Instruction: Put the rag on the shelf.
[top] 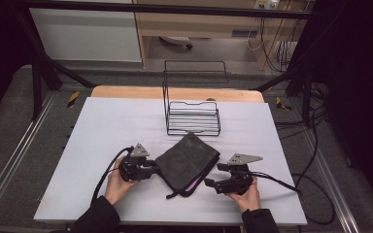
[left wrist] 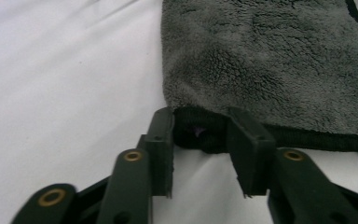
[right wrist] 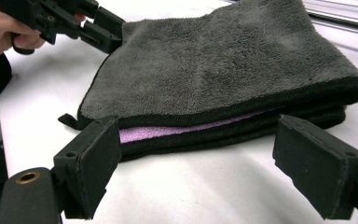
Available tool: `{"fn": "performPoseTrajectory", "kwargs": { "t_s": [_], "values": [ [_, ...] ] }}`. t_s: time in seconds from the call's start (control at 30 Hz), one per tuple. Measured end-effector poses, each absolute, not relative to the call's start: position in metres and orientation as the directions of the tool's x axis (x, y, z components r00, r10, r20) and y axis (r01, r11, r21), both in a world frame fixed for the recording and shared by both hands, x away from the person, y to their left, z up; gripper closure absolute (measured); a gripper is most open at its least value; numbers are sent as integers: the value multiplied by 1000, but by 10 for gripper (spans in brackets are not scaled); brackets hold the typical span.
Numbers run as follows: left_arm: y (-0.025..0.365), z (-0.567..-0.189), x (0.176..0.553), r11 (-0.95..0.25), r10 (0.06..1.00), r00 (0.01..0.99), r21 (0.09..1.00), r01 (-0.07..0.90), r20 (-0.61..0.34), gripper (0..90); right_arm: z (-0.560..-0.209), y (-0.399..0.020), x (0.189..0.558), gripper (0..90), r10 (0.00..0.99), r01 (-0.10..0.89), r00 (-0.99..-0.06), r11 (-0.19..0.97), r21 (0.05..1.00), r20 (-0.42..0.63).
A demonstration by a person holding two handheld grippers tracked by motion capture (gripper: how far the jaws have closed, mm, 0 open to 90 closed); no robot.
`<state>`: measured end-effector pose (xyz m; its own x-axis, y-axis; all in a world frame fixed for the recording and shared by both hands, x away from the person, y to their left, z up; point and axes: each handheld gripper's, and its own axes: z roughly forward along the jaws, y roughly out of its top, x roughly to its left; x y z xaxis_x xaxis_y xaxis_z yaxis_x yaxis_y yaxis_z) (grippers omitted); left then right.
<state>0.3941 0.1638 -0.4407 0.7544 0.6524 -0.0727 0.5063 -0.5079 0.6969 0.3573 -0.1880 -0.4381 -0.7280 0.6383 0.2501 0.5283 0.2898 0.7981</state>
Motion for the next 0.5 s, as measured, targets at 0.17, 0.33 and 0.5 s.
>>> {"fn": "performPoseTrajectory", "kwargs": {
  "t_s": [0.17, 0.33, 0.5],
  "values": [
    [163, -441, 395, -491, 648, 755, 702, 515, -100, 791, -439, -181, 357, 164, 634, 528, -733, 305, 793, 245],
    [163, -440, 395, -486, 656, 748, 700, 523, -104, 830, -440, -178, 357, 171, 631, 529, -735, 307, 791, 246],
    [165, -433, 385, -496, 680, 731, 696, 519, -61, 857, -440, -178, 357, 173, 635, 531, -731, 301, 792, 249]
  ]
}}
